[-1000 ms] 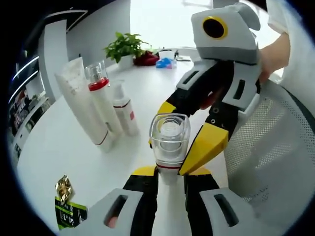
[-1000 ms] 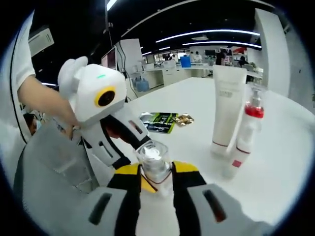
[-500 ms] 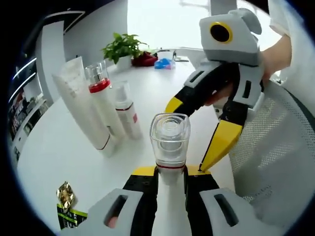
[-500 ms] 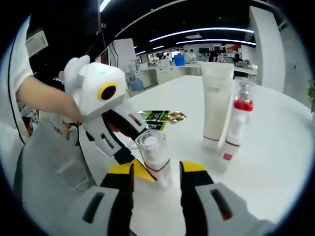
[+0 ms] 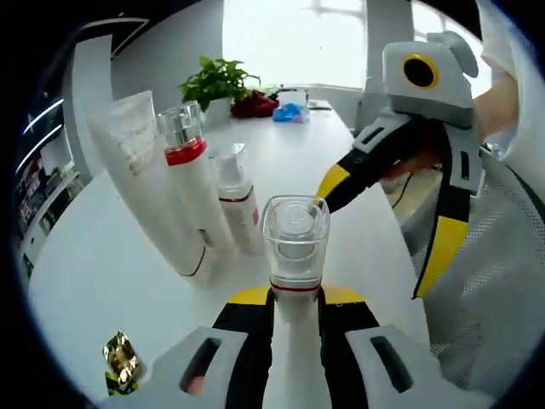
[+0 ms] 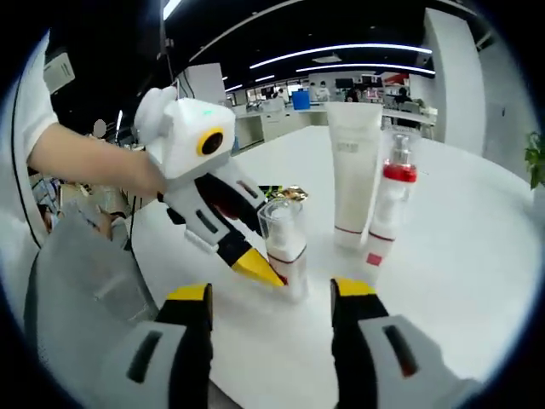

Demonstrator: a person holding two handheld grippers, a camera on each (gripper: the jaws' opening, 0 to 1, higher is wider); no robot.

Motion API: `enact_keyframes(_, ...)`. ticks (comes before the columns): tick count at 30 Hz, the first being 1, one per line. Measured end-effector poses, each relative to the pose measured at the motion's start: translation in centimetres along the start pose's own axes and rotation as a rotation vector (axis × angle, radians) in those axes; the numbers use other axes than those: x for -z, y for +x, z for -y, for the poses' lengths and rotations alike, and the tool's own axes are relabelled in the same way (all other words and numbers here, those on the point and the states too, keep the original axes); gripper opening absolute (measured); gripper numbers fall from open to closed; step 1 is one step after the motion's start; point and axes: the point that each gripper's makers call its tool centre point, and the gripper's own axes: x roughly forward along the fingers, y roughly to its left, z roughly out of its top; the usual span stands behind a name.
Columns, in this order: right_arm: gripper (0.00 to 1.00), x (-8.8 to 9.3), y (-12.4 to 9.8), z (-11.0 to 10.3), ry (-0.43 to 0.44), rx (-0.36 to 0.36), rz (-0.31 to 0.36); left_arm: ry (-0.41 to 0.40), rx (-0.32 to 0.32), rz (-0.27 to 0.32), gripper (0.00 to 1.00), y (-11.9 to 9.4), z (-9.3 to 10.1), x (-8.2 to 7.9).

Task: Arrange the skincare products in the storage area until every visible bottle or jar stands upright without overlapping.

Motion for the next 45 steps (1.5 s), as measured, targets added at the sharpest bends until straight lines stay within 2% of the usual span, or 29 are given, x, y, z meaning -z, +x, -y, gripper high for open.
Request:
enact_keyframes(12,0.69,0.7,-1.6,2.7,0.037,0.076,-0.006,0.006,-0.005,-0.003,0.16,1.5,-2.8,-1.4)
enact_keyframes(17,0.69,1.1,-2.2,3.3,0.051,0.094,-0.01,0.002,-0.012,0.0,0.16,2.1,-3.5,-1.9)
enact_keyframes(45,0.71,1.8,-2.5,3.2,0.086,0.104,-0.016,-0.007,-0.021,0.003,0.17,3.3,-4.4,-2.8)
